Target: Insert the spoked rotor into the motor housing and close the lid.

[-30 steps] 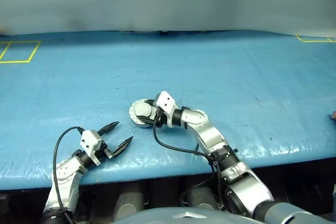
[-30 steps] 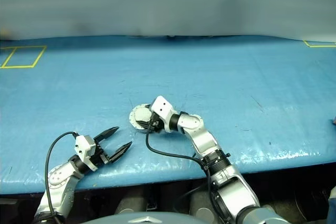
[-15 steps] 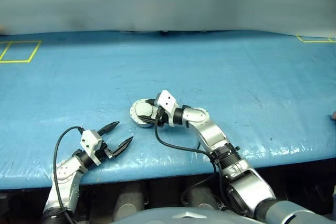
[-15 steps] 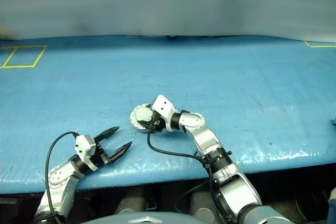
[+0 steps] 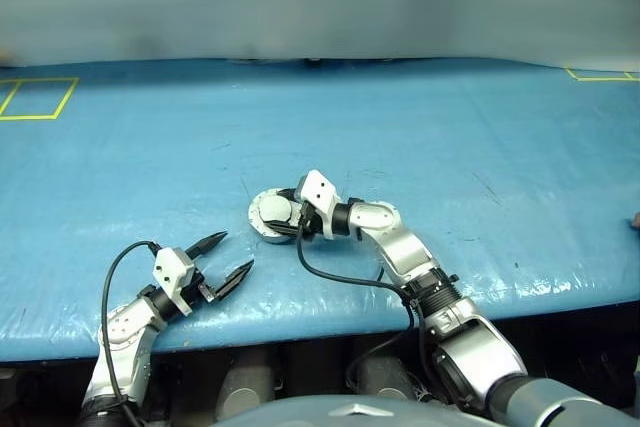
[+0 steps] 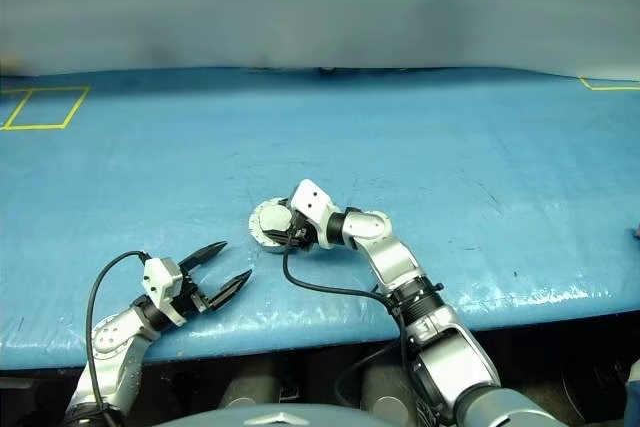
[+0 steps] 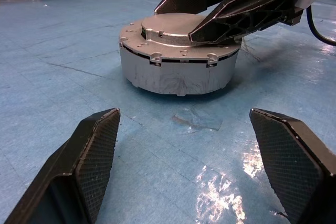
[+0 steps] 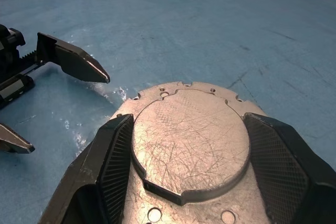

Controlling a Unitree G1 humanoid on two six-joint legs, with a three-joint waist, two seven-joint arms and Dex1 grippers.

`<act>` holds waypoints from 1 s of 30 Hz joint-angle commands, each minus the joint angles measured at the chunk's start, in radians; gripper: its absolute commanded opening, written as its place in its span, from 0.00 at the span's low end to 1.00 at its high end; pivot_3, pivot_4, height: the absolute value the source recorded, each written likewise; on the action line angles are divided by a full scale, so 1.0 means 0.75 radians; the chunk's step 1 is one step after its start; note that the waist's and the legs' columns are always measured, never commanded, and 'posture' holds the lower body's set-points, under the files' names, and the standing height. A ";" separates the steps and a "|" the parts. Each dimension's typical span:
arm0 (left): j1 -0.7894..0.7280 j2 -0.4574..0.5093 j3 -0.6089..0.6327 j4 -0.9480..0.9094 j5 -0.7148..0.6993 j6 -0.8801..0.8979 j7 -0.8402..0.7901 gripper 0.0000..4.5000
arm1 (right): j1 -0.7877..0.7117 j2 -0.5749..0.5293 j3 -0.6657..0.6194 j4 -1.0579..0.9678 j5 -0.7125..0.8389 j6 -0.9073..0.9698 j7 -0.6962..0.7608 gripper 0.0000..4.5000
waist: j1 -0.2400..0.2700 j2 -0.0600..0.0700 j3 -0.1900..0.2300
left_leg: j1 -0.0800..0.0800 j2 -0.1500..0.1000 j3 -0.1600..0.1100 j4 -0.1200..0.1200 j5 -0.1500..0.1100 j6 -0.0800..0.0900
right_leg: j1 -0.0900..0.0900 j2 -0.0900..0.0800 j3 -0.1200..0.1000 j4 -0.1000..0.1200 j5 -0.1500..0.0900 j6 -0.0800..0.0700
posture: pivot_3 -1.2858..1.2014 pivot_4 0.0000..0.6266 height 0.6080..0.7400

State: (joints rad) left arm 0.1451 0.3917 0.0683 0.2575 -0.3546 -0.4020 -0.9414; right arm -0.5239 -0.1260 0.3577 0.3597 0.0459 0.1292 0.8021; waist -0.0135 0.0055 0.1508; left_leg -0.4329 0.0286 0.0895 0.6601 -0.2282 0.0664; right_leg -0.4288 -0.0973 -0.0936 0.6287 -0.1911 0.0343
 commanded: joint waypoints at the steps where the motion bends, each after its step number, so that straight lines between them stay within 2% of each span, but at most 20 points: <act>1: 0.017 0.003 0.002 0.002 0.009 0.007 0.002 0.94 | 0.000 -0.020 0.001 0.047 -0.054 0.003 -0.043 0.66 | 0.000 0.000 0.000 | 0.000 0.000 0.000 0.000 0.000 0.000 | 0.000 0.000 0.000 0.000 0.000 0.000 | 0.52 0.24 1.00; 15: -0.024 -0.031 0.084 -0.135 -0.131 0.163 0.078 0.94 | 0.014 -0.025 0.008 0.052 -0.052 0.032 -0.045 0.66 | 0.000 0.000 0.000 | 0.000 0.001 0.000 0.000 0.000 -0.001 | 0.000 -0.001 -0.002 0.000 0.000 0.000 | 0.52 0.24 1.00; 19: -0.048 -0.017 0.056 -0.172 -0.112 0.189 0.058 0.74 | 0.022 -0.021 0.014 0.047 -0.055 0.033 -0.050 0.66 | 0.000 0.000 0.000 | 0.000 0.001 0.000 0.000 0.000 -0.001 | 0.000 -0.001 -0.002 0.000 0.000 0.000 | 0.52 0.24 1.00; 29: -0.174 -0.005 -0.024 -0.109 0.050 0.183 0.084 0.01 | 0.035 -0.022 0.011 0.038 -0.057 0.034 -0.064 0.66 | 0.002 0.000 0.000 | 0.000 0.001 0.000 0.000 0.000 -0.001 | 0.000 0.000 -0.003 0.000 0.000 0.000 | 0.52 0.24 1.00; 30: -0.184 -0.009 -0.029 -0.102 0.058 0.183 0.087 0.01 | 0.038 -0.022 0.011 0.035 -0.057 0.035 -0.066 0.66 | 0.001 0.000 0.000 | 0.000 0.001 0.000 0.000 0.000 -0.001 | 0.000 0.000 -0.003 0.000 0.000 0.000 | 0.52 0.24 1.00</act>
State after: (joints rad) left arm 0.0148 0.3803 0.0511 0.1769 -0.3242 -0.2553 -0.8802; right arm -0.5183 -0.1244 0.3676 0.3564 0.0332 0.1197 0.7734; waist -0.0124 0.0057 0.1505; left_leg -0.4328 0.0292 0.0897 0.6601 -0.2280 0.0659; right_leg -0.4287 -0.0975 -0.0957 0.6284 -0.1911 0.0344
